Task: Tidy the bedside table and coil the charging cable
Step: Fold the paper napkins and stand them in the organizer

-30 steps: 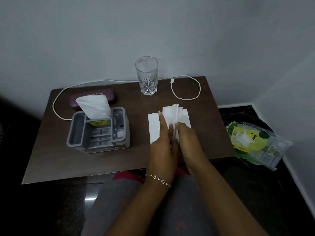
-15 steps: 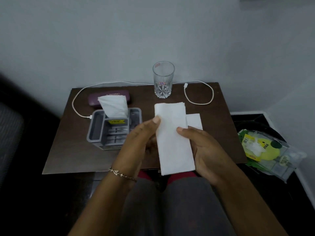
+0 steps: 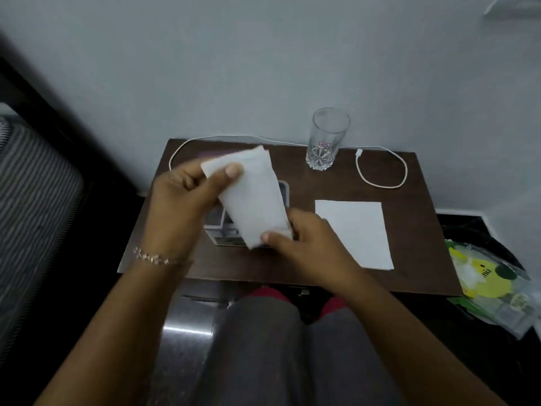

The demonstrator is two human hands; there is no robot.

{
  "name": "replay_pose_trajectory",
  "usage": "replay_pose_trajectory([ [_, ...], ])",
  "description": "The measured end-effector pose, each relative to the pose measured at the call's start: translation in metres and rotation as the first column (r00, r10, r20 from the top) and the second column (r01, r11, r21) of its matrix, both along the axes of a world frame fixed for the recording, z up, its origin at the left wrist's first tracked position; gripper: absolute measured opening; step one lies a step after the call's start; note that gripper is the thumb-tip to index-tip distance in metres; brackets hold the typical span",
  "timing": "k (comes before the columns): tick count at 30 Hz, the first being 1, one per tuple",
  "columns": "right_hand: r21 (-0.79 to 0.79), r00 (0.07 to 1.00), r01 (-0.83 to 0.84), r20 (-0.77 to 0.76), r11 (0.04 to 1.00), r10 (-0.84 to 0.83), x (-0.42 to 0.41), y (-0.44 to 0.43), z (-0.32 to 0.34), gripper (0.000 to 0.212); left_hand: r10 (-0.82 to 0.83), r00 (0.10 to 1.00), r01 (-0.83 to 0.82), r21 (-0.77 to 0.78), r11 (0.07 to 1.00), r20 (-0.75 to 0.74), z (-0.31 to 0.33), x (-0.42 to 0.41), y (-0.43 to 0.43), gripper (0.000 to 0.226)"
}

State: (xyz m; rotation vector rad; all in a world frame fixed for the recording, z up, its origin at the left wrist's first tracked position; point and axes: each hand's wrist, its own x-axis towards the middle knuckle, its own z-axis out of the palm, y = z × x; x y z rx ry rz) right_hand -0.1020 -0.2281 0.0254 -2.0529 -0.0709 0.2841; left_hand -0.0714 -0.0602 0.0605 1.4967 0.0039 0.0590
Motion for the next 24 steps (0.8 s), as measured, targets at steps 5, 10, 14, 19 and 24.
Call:
replay_pose_trajectory([
  [5,-0.329,0.968,0.087,0.252,0.940,-0.002,0.045,0.017,-0.007,0.024,-0.033,0.984,0.000,0.186,0.983,0.175,0.013,0.031,0.011,0.011],
  [10,-0.475,0.957,0.122,0.290,0.872,0.024,0.055,0.024,-0.013,0.030,-0.092,0.979,0.035,0.294,0.955,0.182,-0.005,0.044,0.019,0.012],
  [14,-0.452,0.961,0.133,0.277,0.882,-0.003,0.054,0.025,-0.016,0.029,-0.095,0.981,0.043,0.290,0.956,0.167,-0.022,0.046,0.023,0.012],
  [19,-0.494,0.956,0.129,0.293,0.860,0.025,0.058,0.025,-0.030,0.028,-0.084,0.979,0.024,0.301,0.953,0.185,-0.035,0.045,0.020,0.023],
  [24,-0.458,0.965,0.125,0.263,0.880,0.000,0.062,0.024,-0.033,0.032,-0.091,0.979,0.026,0.337,0.941,0.180,-0.040,0.048,0.017,0.026],
])
